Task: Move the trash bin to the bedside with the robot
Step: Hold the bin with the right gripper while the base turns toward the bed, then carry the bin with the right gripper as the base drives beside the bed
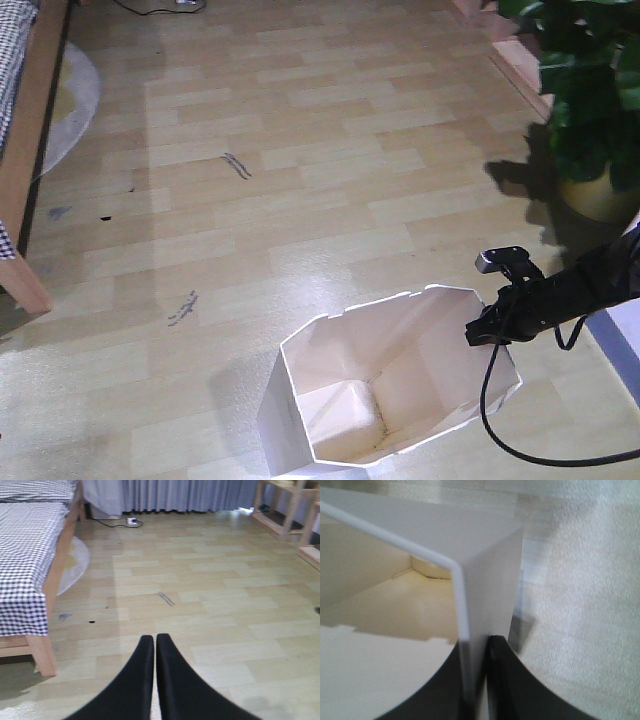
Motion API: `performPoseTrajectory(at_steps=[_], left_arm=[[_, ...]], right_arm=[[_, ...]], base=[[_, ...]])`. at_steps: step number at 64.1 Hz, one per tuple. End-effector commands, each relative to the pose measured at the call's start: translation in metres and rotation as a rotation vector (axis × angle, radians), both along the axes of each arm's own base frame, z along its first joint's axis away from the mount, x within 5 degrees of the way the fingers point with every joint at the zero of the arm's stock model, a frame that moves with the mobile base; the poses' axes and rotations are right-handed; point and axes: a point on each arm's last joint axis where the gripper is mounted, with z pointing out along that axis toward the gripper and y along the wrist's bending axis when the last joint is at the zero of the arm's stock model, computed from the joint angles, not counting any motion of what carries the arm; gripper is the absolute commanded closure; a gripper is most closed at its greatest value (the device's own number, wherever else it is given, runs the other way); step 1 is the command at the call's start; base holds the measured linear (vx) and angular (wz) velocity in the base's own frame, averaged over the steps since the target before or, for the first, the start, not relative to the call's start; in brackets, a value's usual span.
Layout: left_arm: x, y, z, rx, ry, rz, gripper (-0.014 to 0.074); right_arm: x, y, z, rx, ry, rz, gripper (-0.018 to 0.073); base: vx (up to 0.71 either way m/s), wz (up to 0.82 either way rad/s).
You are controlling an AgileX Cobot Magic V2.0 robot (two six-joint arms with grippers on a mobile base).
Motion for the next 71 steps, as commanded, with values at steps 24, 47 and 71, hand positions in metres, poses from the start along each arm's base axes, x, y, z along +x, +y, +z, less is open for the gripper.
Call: performPoseTrajectory(at_steps=[24,47,71], left_arm=[[0.0008,-0.0003,0.0054,0.004,-0.077,-0.004,0.0603],[0.0008,-0.0003,0.0054,0.004,-0.077,-0.004,0.0603],[0.0008,-0.0003,0.0054,0.004,-0.077,-0.004,0.0603]], right_arm=[[0.0088,0.0101,0.0342,0.172,-0.029,-0.023,0.0564],[0.0088,0.0101,0.0342,0.172,-0.029,-0.023,0.0564],[0.0088,0.0101,0.0342,0.172,-0.029,-0.023,0.0564]], base=[[0.28,0.21],[0.34,0.08],[0.37,0.10]])
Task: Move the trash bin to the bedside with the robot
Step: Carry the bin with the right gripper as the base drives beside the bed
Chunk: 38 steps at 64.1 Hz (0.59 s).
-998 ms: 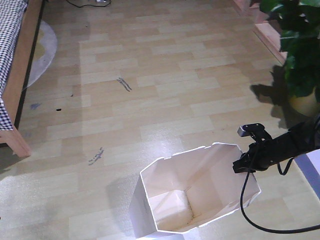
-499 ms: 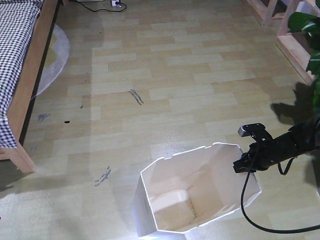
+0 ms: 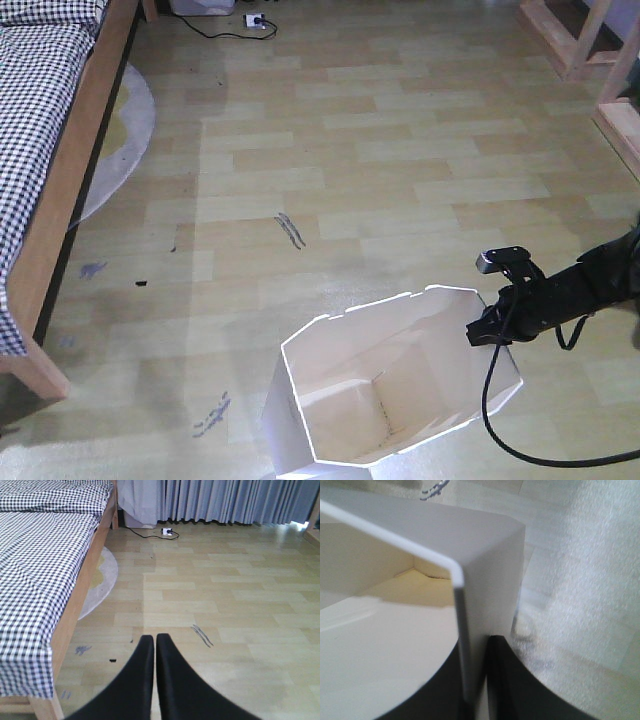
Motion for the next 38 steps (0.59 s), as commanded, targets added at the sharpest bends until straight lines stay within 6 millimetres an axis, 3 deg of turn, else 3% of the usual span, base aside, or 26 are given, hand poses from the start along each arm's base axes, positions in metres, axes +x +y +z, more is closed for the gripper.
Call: performPoseTrajectory(at_steps=[1,38], left_arm=[[0.0008,-0.0003,0.0054,0.004,-0.077,-0.004,0.0603],[0.0008,-0.0003,0.0054,0.004,-0.077,-0.004,0.0603]], right_arm=[[0.0087,0.0108,0.0345,0.181,-0.026,-0.026,0.0564],[0.0087,0.0108,0.0345,0.181,-0.026,-0.026,0.0564]], base=[[0.39,0.09],[0.40,0.03]])
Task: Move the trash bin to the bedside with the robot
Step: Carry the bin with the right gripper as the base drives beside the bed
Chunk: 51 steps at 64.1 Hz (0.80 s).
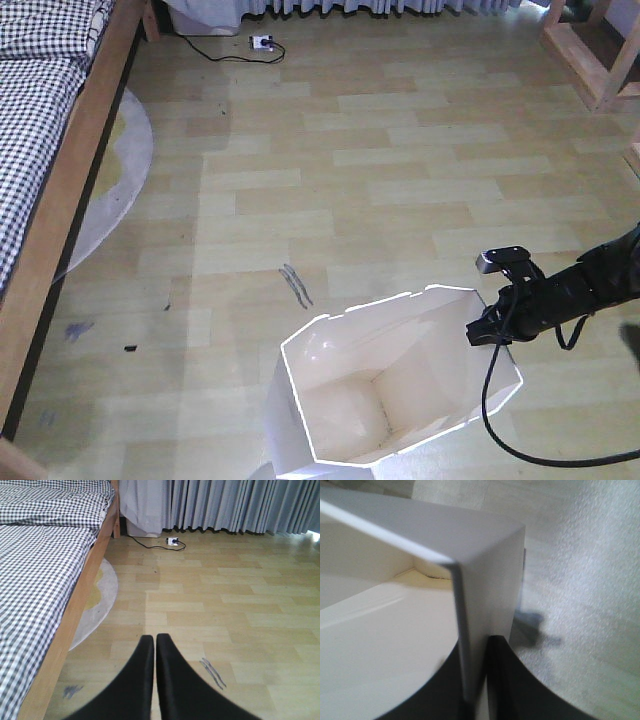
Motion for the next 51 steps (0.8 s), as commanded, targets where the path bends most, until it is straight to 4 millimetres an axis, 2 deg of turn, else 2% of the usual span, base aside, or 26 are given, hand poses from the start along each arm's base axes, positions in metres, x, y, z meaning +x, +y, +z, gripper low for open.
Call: performPoseTrajectory(at_steps=[1,51], left_arm=[[0.0008,-0.0003,0.0054,0.004,-0.077,-0.004,0.0603],[0.0008,-0.0003,0.0054,0.004,-0.077,-0.004,0.0603]], right_arm=[[0.0087,0.0108,0.0345,0.181,-0.026,-0.026,0.0564],[0.0087,0.0108,0.0345,0.181,-0.026,-0.026,0.0564]], base=[[0.41,-0.02],[0.42,0.01]])
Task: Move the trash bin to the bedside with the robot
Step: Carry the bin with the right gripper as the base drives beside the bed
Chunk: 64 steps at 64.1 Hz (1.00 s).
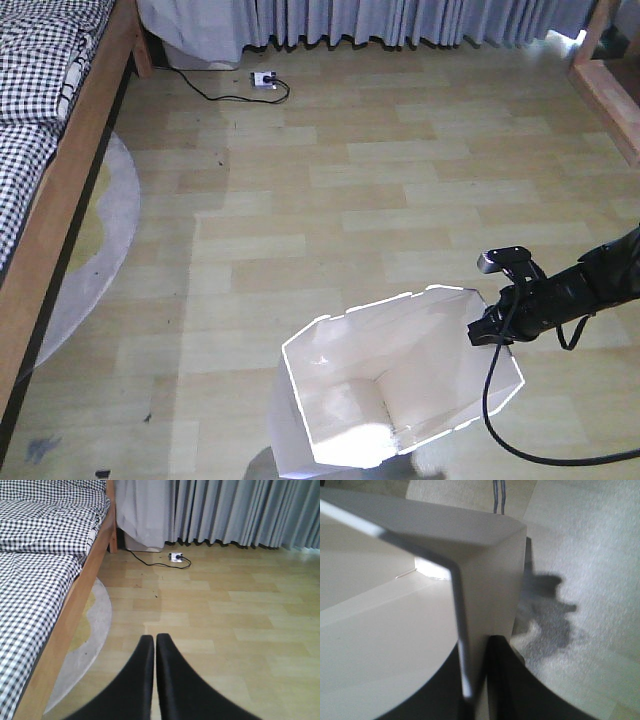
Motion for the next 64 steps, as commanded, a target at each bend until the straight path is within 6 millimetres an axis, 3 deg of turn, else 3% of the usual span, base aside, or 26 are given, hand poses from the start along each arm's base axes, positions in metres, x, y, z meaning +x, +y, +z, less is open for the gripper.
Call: performPoseTrajectory(at_steps=[1,64], left_arm=[[0.0008,-0.0003,0.0054,0.004,-0.077,-0.004,0.0603],[0.0008,-0.0003,0.0054,0.004,-0.077,-0.004,0.0603]], right_arm=[[0.0087,0.0108,0.0346,0.182,-0.026,-0.025,0.0564],[0.0087,0.0108,0.0346,0.182,-0.026,-0.025,0.0564]], base=[[0.40,0.09],[0.36,0.05]])
